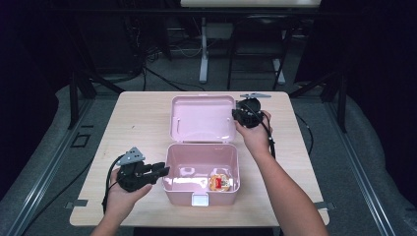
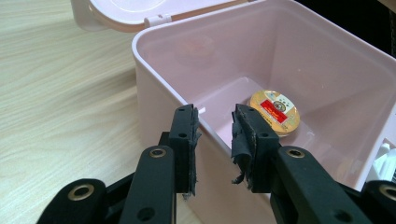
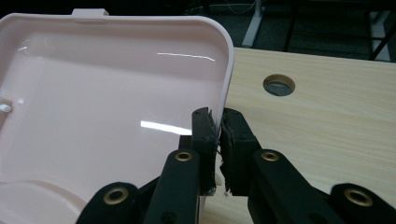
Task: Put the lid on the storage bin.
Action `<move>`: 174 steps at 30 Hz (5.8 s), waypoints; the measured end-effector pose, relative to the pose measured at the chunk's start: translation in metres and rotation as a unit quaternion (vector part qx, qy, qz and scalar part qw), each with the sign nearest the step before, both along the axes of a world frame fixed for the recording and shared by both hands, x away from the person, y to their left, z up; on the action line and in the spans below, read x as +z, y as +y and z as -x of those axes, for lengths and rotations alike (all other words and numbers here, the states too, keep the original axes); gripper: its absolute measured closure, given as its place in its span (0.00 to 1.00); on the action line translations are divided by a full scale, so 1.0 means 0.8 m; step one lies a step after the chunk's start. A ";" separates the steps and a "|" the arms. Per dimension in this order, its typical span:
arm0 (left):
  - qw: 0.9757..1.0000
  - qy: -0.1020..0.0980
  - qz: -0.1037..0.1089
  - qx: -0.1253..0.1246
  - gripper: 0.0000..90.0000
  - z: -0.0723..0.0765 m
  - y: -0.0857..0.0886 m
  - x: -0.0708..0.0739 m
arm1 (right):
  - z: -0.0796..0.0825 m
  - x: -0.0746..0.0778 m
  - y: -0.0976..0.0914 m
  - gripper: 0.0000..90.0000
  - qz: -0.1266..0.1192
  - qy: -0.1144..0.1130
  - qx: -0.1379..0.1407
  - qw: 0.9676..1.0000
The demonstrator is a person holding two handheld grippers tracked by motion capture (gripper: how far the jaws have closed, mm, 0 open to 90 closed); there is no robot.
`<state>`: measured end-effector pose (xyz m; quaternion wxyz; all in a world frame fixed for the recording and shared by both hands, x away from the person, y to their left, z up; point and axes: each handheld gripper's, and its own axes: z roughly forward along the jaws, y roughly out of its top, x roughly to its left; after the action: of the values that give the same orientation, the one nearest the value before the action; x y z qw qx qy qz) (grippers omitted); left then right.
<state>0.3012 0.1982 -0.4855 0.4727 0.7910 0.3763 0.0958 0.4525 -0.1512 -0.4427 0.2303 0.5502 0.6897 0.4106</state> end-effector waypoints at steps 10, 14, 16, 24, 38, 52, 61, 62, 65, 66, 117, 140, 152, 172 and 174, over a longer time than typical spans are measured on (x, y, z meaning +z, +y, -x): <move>1.000 -0.001 0.000 0.000 0.77 0.000 0.000 0.000 | 0.012 0.012 -0.004 0.94 -0.003 -0.015 0.007 1.000; 1.000 -0.001 0.000 0.001 0.77 0.000 0.000 0.000 | 0.018 0.016 -0.005 0.95 -0.007 -0.024 0.008 1.000; 1.000 -0.001 0.000 0.001 0.77 0.000 0.000 0.000 | 0.022 0.019 -0.005 0.95 -0.007 -0.027 0.009 1.000; 1.000 -0.002 0.000 0.004 0.77 0.001 -0.001 0.000 | 0.035 0.026 -0.005 0.95 0.001 -0.051 0.017 0.999; 1.000 -0.002 0.003 0.006 0.77 0.000 -0.001 -0.001 | 0.063 0.036 -0.008 0.96 0.000 -0.086 0.032 0.996; 1.000 0.000 0.000 0.008 0.77 0.001 -0.002 0.000 | 0.087 0.042 -0.009 0.97 0.004 -0.109 0.040 0.993; 1.000 -0.001 0.003 0.012 0.75 -0.003 0.000 0.001 | 0.087 0.039 -0.007 0.97 0.001 -0.116 0.034 0.993; 1.000 -0.001 0.006 0.015 0.74 -0.003 0.001 0.003 | 0.087 0.039 -0.007 0.97 0.000 -0.117 0.033 0.993; 0.999 -0.008 0.018 0.025 0.74 -0.006 0.008 0.009 | 0.086 0.039 -0.007 0.97 0.001 -0.117 0.034 0.993; 0.999 -0.009 0.023 0.029 0.74 -0.008 0.010 0.011 | 0.086 0.039 -0.007 0.97 0.000 -0.115 0.034 0.993; 0.989 -0.080 -0.003 0.123 0.86 -0.139 -0.024 0.124 | 0.089 0.038 -0.006 0.97 -0.005 -0.123 0.042 0.992; 0.990 -0.078 -0.002 0.117 0.92 -0.135 -0.028 0.129 | 0.084 0.062 -0.006 0.90 0.008 -0.119 0.043 0.992; 0.990 -0.086 -0.001 0.113 0.93 -0.122 -0.028 0.131 | 0.093 0.075 -0.002 0.89 0.039 -0.122 0.051 0.990; 0.988 -0.096 -0.011 0.121 0.93 -0.100 -0.023 0.133 | 0.104 0.073 -0.001 0.92 0.009 -0.136 0.061 0.989; 0.988 -0.096 -0.011 0.119 0.93 -0.098 -0.022 0.134 | 0.106 0.072 -0.002 0.92 0.007 -0.136 0.063 0.989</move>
<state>0.3800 0.1807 -0.3786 0.4833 0.7327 0.4199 0.2308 0.3679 -0.1526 -0.3850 0.2992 0.4429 0.6883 0.4905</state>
